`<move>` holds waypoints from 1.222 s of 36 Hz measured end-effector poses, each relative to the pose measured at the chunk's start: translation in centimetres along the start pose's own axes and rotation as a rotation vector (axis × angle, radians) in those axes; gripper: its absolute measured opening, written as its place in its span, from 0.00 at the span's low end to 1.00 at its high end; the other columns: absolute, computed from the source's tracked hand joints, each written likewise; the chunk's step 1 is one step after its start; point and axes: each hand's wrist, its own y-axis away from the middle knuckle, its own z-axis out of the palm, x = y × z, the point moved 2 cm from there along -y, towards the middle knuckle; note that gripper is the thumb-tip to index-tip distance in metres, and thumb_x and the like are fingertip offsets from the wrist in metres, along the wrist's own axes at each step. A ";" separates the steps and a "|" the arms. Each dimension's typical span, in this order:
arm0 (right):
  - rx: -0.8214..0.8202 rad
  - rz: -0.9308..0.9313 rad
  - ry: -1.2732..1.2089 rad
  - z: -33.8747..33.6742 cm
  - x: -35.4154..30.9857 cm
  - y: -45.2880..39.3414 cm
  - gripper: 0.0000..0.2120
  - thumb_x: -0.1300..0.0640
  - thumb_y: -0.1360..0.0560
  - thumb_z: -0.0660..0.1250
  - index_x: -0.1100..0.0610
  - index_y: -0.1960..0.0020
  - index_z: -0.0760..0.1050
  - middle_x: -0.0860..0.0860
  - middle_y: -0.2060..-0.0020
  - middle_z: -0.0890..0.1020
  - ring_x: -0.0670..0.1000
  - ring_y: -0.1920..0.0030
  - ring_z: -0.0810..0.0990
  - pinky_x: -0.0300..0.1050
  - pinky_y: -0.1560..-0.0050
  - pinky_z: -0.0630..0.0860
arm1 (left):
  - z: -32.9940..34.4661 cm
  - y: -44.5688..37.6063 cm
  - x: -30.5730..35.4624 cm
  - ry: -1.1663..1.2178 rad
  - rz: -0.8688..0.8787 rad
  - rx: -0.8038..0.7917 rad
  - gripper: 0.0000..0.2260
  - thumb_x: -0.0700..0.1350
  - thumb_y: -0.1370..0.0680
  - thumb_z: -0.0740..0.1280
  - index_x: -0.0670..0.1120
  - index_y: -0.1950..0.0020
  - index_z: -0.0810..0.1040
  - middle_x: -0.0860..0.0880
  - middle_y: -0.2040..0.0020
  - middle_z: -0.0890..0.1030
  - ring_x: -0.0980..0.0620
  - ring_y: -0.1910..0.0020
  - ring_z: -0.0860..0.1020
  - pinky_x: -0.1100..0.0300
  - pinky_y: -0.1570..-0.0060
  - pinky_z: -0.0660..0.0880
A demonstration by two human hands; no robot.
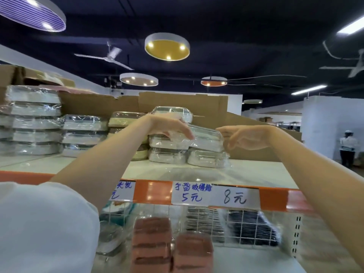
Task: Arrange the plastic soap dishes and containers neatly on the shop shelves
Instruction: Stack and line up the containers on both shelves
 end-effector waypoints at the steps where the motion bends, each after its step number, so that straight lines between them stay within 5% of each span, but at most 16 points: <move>1: -0.002 -0.021 -0.043 0.1 -0.4 0.3 0.41 0.70 0.28 0.65 0.56 0.21 0.49 0.50 0.23 0.55 0.51 0.25 0.57 0.39 0.37 0.62 | 0.2 -0.3 0.2 0.003 0.011 0.005 0.14 0.48 0.24 0.68 0.47 0.42 0.69 0.58 0.51 0.72 0.57 0.47 0.71 0.60 0.43 0.67; 6: 0.025 0.003 0.023 0.8 -1.0 0.6 0.54 0.51 0.36 0.77 0.53 0.21 0.47 0.50 0.24 0.57 0.52 0.29 0.62 0.41 0.34 0.62 | 1.3 -2.2 1.1 0.001 0.075 -0.005 0.12 0.50 0.25 0.69 0.46 0.47 0.74 0.56 0.51 0.74 0.60 0.53 0.72 0.59 0.46 0.69; 9: 0.058 0.030 0.111 0.8 -0.6 0.3 0.60 0.38 0.47 0.80 0.53 0.24 0.55 0.48 0.29 0.64 0.51 0.30 0.64 0.47 0.27 0.58 | 1.7 -3.2 1.2 -0.054 0.111 0.017 0.21 0.56 0.28 0.72 0.41 0.46 0.77 0.50 0.50 0.76 0.54 0.53 0.72 0.56 0.48 0.70; 12: 0.119 0.013 0.117 0.3 -0.1 0.0 0.43 0.43 0.38 0.77 0.54 0.30 0.62 0.51 0.32 0.68 0.51 0.33 0.68 0.49 0.27 0.61 | 1.7 -3.8 0.8 -0.113 0.098 0.017 0.22 0.59 0.29 0.72 0.45 0.44 0.76 0.53 0.51 0.75 0.55 0.52 0.74 0.56 0.48 0.73; 17: 0.186 0.038 0.159 -0.9 1.1 -0.8 0.46 0.43 0.39 0.79 0.54 0.28 0.61 0.49 0.35 0.69 0.49 0.36 0.70 0.48 0.31 0.64 | 1.2 -3.5 -1.0 -0.244 0.045 -0.043 0.30 0.62 0.32 0.73 0.46 0.40 0.69 0.51 0.44 0.73 0.52 0.49 0.72 0.56 0.45 0.72; 21: 0.222 0.054 0.136 -1.4 2.5 -1.8 0.49 0.43 0.40 0.78 0.56 0.27 0.59 0.49 0.37 0.69 0.51 0.36 0.69 0.48 0.33 0.64 | 0.8 -2.9 -2.9 -0.263 0.033 -0.051 0.20 0.56 0.27 0.71 0.48 0.41 0.73 0.56 0.41 0.74 0.53 0.42 0.75 0.50 0.36 0.71; 25: 0.240 0.050 0.118 -0.9 2.8 -3.2 0.54 0.41 0.40 0.78 0.57 0.23 0.54 0.53 0.27 0.62 0.55 0.28 0.62 0.54 0.25 0.56 | 0.9 -3.0 -3.6 -0.230 0.073 -0.024 0.14 0.51 0.27 0.72 0.50 0.44 0.77 0.53 0.43 0.77 0.54 0.43 0.76 0.53 0.37 0.71; 35: 0.202 0.111 0.132 0.1 2.9 -5.3 0.41 0.43 0.28 0.68 0.51 0.22 0.52 0.51 0.24 0.58 0.55 0.25 0.59 0.54 0.26 0.58 | 1.2 -2.8 -4.1 -0.284 0.037 -0.036 0.13 0.50 0.26 0.72 0.48 0.44 0.77 0.56 0.50 0.78 0.57 0.48 0.76 0.55 0.39 0.73; 44: 0.389 0.122 0.314 1.0 1.7 -1.8 0.55 0.31 0.37 0.69 0.57 0.22 0.50 0.54 0.23 0.56 0.56 0.25 0.60 0.56 0.28 0.63 | 2.5 -0.2 -4.3 -0.460 -0.042 -0.091 0.16 0.52 0.24 0.69 0.46 0.40 0.75 0.51 0.43 0.77 0.52 0.44 0.76 0.51 0.38 0.72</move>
